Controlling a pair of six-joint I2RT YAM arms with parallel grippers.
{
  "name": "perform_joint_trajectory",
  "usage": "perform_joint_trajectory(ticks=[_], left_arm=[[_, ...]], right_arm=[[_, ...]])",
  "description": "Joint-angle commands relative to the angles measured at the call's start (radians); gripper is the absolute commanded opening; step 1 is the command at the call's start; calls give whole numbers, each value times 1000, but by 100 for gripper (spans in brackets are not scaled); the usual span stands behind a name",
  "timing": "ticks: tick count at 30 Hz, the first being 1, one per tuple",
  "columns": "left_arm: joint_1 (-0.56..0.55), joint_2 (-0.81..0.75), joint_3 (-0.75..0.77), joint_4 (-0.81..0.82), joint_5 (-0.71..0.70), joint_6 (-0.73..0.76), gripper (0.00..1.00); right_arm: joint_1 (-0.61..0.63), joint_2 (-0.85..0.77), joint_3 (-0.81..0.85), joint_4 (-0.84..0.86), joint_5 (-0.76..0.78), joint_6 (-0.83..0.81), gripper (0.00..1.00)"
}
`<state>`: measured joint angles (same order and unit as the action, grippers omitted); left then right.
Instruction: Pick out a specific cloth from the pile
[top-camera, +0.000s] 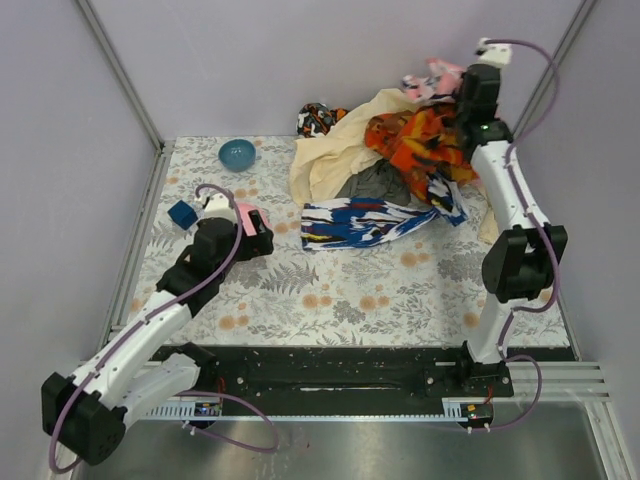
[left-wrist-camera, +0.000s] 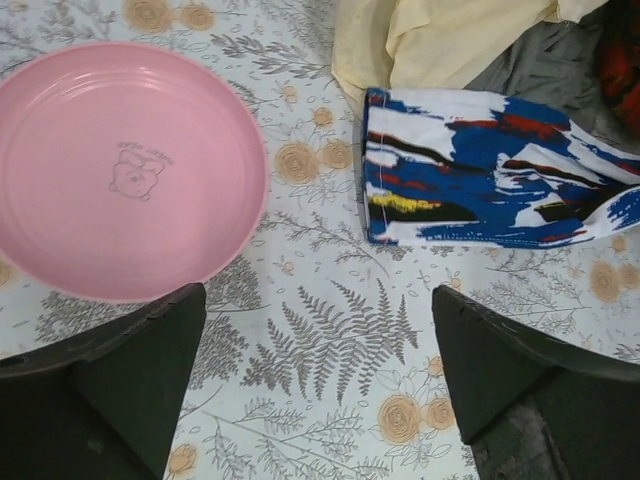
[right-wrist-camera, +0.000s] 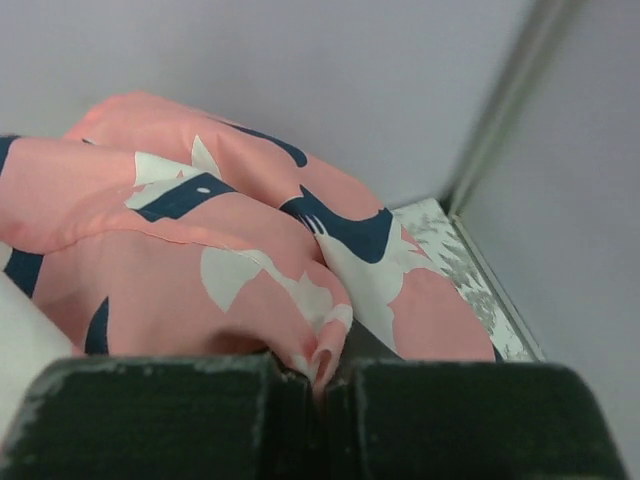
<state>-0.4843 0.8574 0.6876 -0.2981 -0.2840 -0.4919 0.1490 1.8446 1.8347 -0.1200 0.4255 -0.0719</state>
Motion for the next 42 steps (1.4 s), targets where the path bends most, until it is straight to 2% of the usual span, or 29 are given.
perform_joint_trajectory(ticks=[1, 8, 11, 17, 24, 26, 32, 35, 42], left_arm=[[3, 100, 93, 141, 110, 27, 99], [-14, 423, 301, 227, 310, 42, 99], [-65, 610, 439, 247, 384, 70, 99], [-122, 957, 803, 235, 483, 90, 99], [-122, 1359, 1222, 123, 457, -19, 99], [-125, 1430, 1254, 145, 422, -57, 99], [-126, 1471, 1211, 229, 231, -152, 99], [-125, 1516, 1271, 182, 158, -168, 99], [-125, 1635, 1400, 175, 135, -217, 97]], right_arm=[[-143, 109, 280, -197, 167, 420, 0], [-213, 491, 644, -599, 92, 606, 0], [-215, 613, 742, -676, 7, 641, 0], [-215, 683, 672, -650, -115, 676, 0], [-213, 685, 592, -619, -183, 707, 0], [-215, 664, 537, -592, -172, 710, 0], [-215, 591, 322, -407, -234, 667, 0], [-215, 567, 279, -356, -255, 655, 0], [-215, 489, 167, -276, -272, 649, 0]])
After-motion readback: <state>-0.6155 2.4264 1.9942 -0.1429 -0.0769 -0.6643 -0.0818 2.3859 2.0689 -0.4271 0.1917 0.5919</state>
